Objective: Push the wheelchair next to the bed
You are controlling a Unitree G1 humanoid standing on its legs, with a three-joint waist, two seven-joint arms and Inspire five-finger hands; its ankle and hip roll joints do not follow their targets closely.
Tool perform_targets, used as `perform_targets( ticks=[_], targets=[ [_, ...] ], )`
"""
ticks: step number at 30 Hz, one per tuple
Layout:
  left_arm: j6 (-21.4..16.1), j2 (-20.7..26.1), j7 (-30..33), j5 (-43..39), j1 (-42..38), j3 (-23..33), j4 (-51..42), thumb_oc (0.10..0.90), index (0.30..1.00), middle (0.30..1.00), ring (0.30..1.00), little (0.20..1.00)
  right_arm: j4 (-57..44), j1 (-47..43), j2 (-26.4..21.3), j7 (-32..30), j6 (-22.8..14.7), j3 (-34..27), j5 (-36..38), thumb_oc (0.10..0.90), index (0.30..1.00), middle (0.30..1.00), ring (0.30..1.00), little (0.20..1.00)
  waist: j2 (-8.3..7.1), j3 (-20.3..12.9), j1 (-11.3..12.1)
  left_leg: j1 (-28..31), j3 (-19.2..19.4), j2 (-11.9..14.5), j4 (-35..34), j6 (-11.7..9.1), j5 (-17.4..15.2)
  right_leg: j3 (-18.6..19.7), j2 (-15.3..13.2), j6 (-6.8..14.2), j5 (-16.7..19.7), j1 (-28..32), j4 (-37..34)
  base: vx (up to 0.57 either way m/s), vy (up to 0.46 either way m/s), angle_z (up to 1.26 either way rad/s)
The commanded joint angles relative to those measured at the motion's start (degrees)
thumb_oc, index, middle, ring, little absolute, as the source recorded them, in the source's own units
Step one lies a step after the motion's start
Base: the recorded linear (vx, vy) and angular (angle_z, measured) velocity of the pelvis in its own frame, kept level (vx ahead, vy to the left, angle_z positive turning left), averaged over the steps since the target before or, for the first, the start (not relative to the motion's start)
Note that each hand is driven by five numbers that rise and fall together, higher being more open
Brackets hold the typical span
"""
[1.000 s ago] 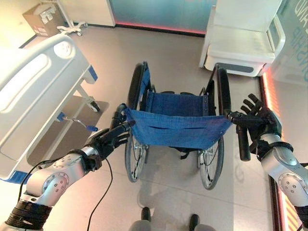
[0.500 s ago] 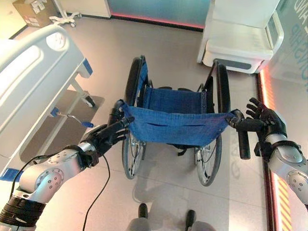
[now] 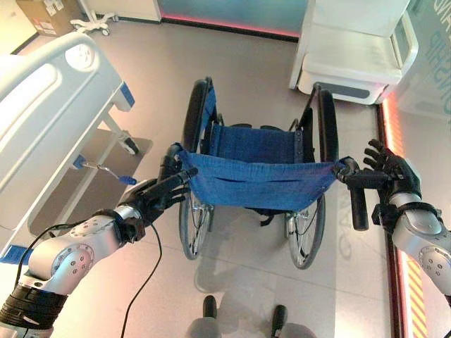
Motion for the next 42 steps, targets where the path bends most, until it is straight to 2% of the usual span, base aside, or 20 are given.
perform_targets(
  ticks=[1, 6, 15, 18, 26, 32, 34, 35, 37, 38, 42],
  targets=[
    [-3.9, 2.6, 0.2, -1.4, -6.9, 1.0, -1.7, 0.800, 0.900, 0.900, 0.900, 0.900, 2.8, -2.8, -3.6, -4.6, 2.6, -0.8, -2.5, 0.800, 0.900, 0.900, 0.900, 0.900, -0.01, -2.6, -2.0, -3.3, 2.6, -1.1, 3.6, 1.6, -1.0, 0.6, -0.8, 0.6, 4.0, -4.9, 2.8, -0.01, -0.001, -0.04],
    [-4.0, 1.9, 0.4, -1.0, -6.7, 1.2, -2.4, 0.800, 0.900, 0.900, 0.900, 0.900, 3.2, -2.2, -2.8, -2.7, 6.2, 0.8, 0.3, 0.800, 0.900, 0.900, 0.900, 0.900, 0.11, -2.5, -2.3, -3.3, 2.8, -1.0, 3.7, 1.6, -0.8, 0.8, -0.8, 0.2, 4.0, -5.1, 2.9, 0.00, 0.000, 0.00],
    [-5.4, 2.3, 0.3, -1.1, -6.0, 1.5, -1.7, 0.800, 0.900, 0.900, 0.900, 0.900, 5.8, 0.5, -2.9, 3.8, 4.5, 0.1, 1.9, 0.800, 0.900, 0.900, 0.900, 0.900, 0.05, -2.4, -2.9, -3.4, 2.9, -1.1, 3.7, 1.5, -0.9, 1.1, -0.6, 0.1, 3.9, -5.4, 3.0, 0.00, -0.006, -0.03],
    [-5.4, 2.6, -0.3, -1.1, -5.7, 1.8, -1.8, 0.800, 0.900, 0.900, 0.900, 0.900, 5.8, 0.7, -3.4, 6.7, 6.1, 0.4, 0.8, 0.800, 0.900, 0.900, 0.900, 0.900, 0.03, -2.5, -3.1, -3.7, 3.1, -1.1, 3.7, 1.5, -0.8, 1.1, -0.5, -0.1, 4.0, -5.8, 3.0, -0.01, -0.003, -0.02],
    [-6.2, 3.1, 0.5, -2.0, -7.3, 0.7, -0.9, 0.800, 0.900, 0.900, 0.900, 0.900, 8.4, -0.5, -4.8, 5.3, 9.8, 1.5, -4.6, 0.800, 0.900, 0.900, 0.900, 0.900, 0.01, -1.7, -3.4, -4.2, 3.3, -1.0, 3.9, 1.5, -0.6, 1.3, -0.3, -0.3, 4.0, -6.2, 3.1, -0.01, 0.000, -0.01],
    [-6.1, 4.1, 0.2, -2.7, -9.6, -0.7, -0.1, 0.800, 0.900, 0.900, 0.900, 0.900, 9.5, -3.0, -7.1, 7.9, 12.4, 2.8, -6.3, 0.800, 0.900, 0.900, 0.900, 0.900, -0.15, -0.9, -3.4, -4.7, 3.1, -1.0, 4.3, 1.4, -0.4, 1.4, -0.2, -0.5, 4.2, -6.8, 3.4, -0.03, -0.007, -0.01],
    [-6.6, 4.2, 0.0, -3.0, -10.5, -1.5, 0.4, 0.598, 0.596, 0.596, 0.596, 0.596, 10.4, -4.3, -7.8, 9.2, 14.1, 3.9, -10.1, 0.800, 0.900, 0.900, 0.900, 0.900, -0.11, -0.5, -3.3, -5.0, 3.1, -1.0, 4.5, 1.5, -0.4, 1.5, -0.2, -0.5, 4.2, -7.0, 3.5, -0.02, -0.002, -0.01],
    [-6.6, 4.2, 0.0, -3.0, -10.5, -1.5, 0.5, 0.598, 0.596, 0.596, 0.596, 0.596, 10.5, -4.4, -7.8, 9.5, 14.2, 4.0, -10.4, 0.800, 0.900, 0.900, 0.900, 0.900, -0.10, -0.5, -3.3, -5.0, 3.0, -1.0, 4.5, 1.5, -0.4, 1.5, -0.2, -0.5, 4.2, -7.1, 3.5, 0.00, 0.000, 0.00],
    [-6.9, 4.3, 0.1, -3.2, -11.4, -2.1, 0.9, 0.496, 0.444, 0.444, 0.444, 0.444, 11.5, -5.8, -8.5, 11.8, 16.4, 5.1, -12.3, 0.400, 0.300, 0.300, 0.300, 0.300, -0.07, -0.3, -3.3, -5.1, 2.9, -1.0, 4.5, 1.5, -0.4, 1.6, -0.2, -0.6, 4.2, -7.2, 3.6, 0.00, 0.000, 0.00],
    [-7.1, 4.4, 0.0, -3.3, -11.5, -2.3, 1.1, 0.406, 0.309, 0.309, 0.309, 0.309, 11.9, -6.3, -9.0, 13.0, 17.7, 5.5, -13.9, 0.400, 0.300, 0.300, 0.300, 0.300, -0.09, -0.2, -3.2, -5.2, 2.8, -1.1, 4.5, 1.4, -0.3, 1.6, -0.2, -0.6, 4.2, -7.2, 3.7, 0.00, 0.000, 0.00],
    [-7.4, 5.0, 0.1, -4.2, -12.1, -2.2, 1.1, 0.400, 0.300, 0.300, 0.300, 0.300, 13.6, -7.5, -10.1, 16.0, 19.1, 6.4, -13.7, 0.400, 0.300, 0.300, 0.300, 0.300, -0.09, 0.0, -3.0, -5.3, 2.6, -1.1, 4.4, 1.4, -0.2, 1.4, -0.3, -0.7, 4.3, -7.3, 3.7, 0.00, 0.000, 0.00]
  ],
)
